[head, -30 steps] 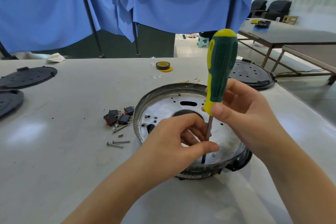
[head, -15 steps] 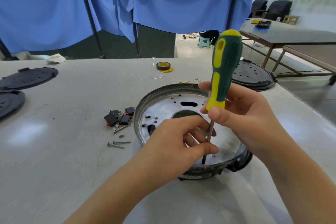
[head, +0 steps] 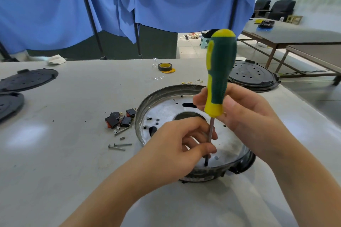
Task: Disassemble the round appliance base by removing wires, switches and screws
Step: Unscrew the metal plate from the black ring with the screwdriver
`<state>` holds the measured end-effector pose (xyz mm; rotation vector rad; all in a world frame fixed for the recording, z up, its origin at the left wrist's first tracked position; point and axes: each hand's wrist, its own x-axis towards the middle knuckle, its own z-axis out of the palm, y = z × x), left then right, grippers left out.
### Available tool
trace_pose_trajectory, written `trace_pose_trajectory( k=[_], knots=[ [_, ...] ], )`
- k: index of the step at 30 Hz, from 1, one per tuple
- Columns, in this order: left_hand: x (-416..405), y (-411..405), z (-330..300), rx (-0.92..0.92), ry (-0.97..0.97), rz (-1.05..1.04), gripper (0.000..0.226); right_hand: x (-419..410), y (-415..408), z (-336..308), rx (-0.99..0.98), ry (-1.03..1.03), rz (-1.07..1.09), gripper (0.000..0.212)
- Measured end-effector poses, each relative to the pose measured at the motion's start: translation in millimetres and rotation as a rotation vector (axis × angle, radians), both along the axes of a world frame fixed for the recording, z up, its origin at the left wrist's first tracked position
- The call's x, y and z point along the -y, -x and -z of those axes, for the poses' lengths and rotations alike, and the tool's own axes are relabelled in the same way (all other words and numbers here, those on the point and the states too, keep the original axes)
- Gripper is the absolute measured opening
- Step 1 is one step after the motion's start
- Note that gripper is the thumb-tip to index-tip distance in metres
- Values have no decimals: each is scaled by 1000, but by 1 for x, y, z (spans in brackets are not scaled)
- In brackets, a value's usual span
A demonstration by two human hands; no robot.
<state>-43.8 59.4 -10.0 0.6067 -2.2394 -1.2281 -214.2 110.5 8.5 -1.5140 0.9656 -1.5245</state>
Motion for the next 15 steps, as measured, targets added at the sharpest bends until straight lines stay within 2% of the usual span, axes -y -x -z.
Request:
trace_pose_trajectory(
  k=[3,4,8,12,15],
  knots=[
    [1,2,1,27,71,-20,11,0,-4,0,-6,42,99,49],
    [1,3,1,32,86,-21,11,0,-4,0,8,56,119,50],
    [0,3,1,20,107,-43,16,-1,-2,-3,59,59,44,44],
    [0,4,1,8,104,-68,22,-4,1,-3,13,1,-84,26],
    [0,3,0,14,48,5,10,-3,5,-1,-8,-27,-126,31]
  ],
)
